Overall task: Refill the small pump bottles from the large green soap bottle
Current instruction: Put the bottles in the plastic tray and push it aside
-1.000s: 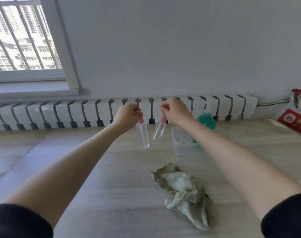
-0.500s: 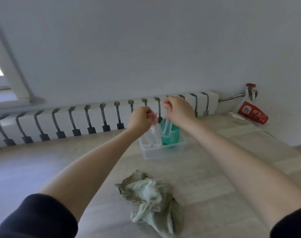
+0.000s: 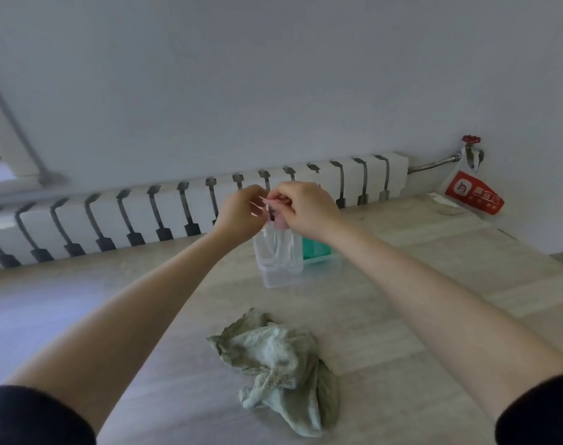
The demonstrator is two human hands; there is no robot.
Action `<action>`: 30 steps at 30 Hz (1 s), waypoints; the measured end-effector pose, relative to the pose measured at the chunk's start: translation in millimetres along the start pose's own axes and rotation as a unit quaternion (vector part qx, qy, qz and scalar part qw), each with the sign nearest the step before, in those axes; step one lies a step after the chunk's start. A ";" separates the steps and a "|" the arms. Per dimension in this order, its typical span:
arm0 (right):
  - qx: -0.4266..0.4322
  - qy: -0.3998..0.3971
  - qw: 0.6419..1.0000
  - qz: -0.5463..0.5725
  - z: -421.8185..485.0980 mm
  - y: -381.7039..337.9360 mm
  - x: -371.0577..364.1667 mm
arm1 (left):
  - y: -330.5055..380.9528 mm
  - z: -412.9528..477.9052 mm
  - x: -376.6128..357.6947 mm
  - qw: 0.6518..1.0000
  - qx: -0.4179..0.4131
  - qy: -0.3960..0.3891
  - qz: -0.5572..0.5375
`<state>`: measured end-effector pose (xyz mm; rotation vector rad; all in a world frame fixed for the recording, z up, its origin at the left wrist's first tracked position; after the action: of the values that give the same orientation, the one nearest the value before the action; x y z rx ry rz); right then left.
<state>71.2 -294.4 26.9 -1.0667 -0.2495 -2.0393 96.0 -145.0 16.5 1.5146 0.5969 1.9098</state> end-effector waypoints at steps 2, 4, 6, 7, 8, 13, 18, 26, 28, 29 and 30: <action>0.032 0.009 0.997 -0.068 2.8 -6.7 -12.0 | -15.4 -4.1 7.5 0.998 0.048 0.041 -0.009; 0.071 0.013 0.990 -0.125 7.2 -12.7 -23.2 | -29.0 -11.5 10.2 0.995 0.086 0.046 -0.006; 0.103 0.002 0.980 -0.171 11.3 -15.7 -34.2 | -39.4 -17.0 7.3 0.994 0.107 0.029 0.003; 0.109 0.001 0.976 -0.191 11.7 -15.5 -39.2 | -43.7 -18.6 4.2 0.993 0.119 0.017 0.004; 0.109 0.004 0.973 -0.204 12.3 -15.2 -44.4 | -49.1 -19.3 2.0 0.991 0.134 0.004 0.004; 0.070 -0.035 0.971 -0.224 2.6 -8.9 -57.9 | -58.4 -23.6 -16.8 0.965 0.239 -0.104 -0.036; 0.079 -0.009 0.974 -0.214 -0.5 -7.7 -64.9 | -48.7 -31.7 -33.2 0.943 0.275 -0.186 -0.030; -0.076 0.253 0.947 -0.183 -25.8 1.4 -4.2 | -45.5 -34.7 -39.3 0.941 0.291 -0.169 -0.031; -0.198 0.179 0.947 -0.181 -41.6 12.9 4.1 | -42.9 -35.7 -41.4 0.940 0.294 -0.169 -0.020; -0.261 0.120 0.940 -0.182 -48.5 18.6 3.6 | -42.9 -35.7 -40.7 0.941 0.293 -0.167 -0.010; -0.325 0.055 0.927 -0.178 -57.1 25.0 3.8 | -40.9 -36.3 -41.0 0.943 0.290 -0.164 -0.002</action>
<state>53.9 -341.4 -10.3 -1.3601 0.3486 -2.5897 74.6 -144.2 -48.4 2.1339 1.0632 1.4853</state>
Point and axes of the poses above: each hand's wrist, its own z-axis towards the middle knuckle, its own x-axis out of the back of the hand, y = z × x, the point moved 1 cm from there along z, towards the middle knuckle, and after that the axes turned 15 degrees about x, right-handed, at the moved point
